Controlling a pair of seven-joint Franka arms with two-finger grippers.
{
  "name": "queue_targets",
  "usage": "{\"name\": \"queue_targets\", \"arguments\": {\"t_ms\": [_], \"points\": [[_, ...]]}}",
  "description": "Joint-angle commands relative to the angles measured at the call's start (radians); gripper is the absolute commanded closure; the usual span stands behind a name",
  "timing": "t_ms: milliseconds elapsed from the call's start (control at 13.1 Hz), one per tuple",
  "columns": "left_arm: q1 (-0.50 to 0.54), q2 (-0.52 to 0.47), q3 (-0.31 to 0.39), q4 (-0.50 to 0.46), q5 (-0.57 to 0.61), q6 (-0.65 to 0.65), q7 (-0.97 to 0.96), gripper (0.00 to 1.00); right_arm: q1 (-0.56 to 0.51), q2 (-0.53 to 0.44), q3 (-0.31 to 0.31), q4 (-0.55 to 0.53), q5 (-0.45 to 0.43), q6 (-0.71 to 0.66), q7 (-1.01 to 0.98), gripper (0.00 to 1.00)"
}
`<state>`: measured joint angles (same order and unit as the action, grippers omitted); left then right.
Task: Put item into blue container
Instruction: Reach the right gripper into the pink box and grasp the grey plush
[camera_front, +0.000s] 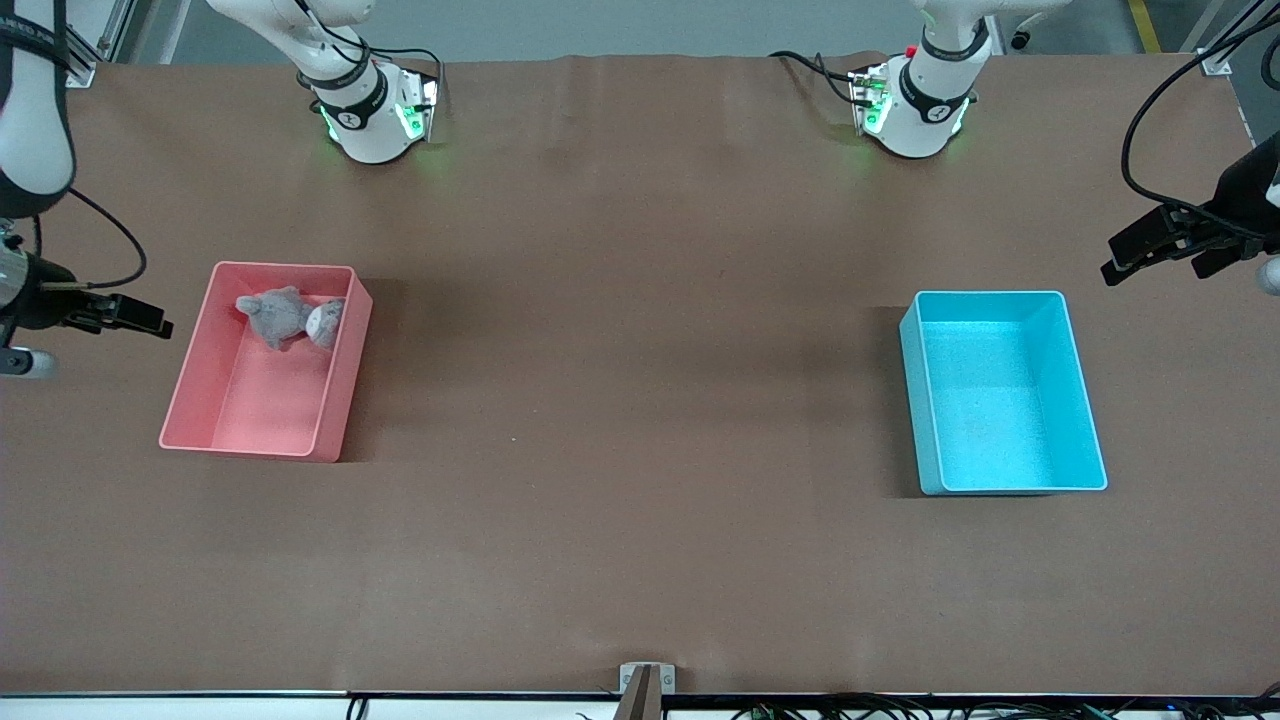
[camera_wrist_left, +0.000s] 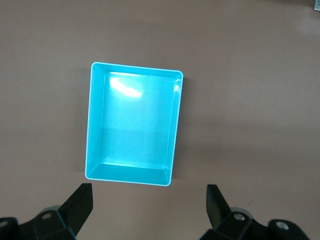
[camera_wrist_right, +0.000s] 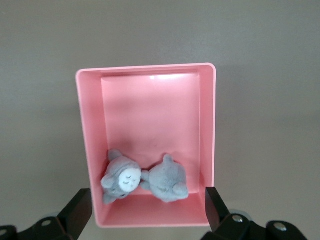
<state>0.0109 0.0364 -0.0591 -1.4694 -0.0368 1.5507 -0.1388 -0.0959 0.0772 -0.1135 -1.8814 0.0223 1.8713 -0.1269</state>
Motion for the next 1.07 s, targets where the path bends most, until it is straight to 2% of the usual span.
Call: {"name": "queue_targets", "arguments": {"t_ms": [0, 457, 685, 989], "points": [[-0.003, -0.006, -0.004, 0.003, 0.011, 0.006, 0.008, 0.00, -0.022, -0.105, 0.006, -0.225, 0.011, 0.159, -0.045, 0.00], [-0.006, -0.006, -0.007, 0.003, 0.011, 0.006, 0.008, 0.00, -0.091, -0.129, 0.006, -0.505, 0.011, 0.428, -0.111, 0.00], [-0.005, -0.006, -0.019, 0.003, 0.014, 0.006, 0.007, 0.00, -0.097, -0.120, 0.006, -0.639, 0.011, 0.619, -0.111, 0.00], [-0.006, -0.006, -0.024, 0.003, 0.015, 0.006, 0.007, 0.00, -0.097, -0.059, 0.008, -0.665, 0.018, 0.686, -0.108, 0.00]]}}
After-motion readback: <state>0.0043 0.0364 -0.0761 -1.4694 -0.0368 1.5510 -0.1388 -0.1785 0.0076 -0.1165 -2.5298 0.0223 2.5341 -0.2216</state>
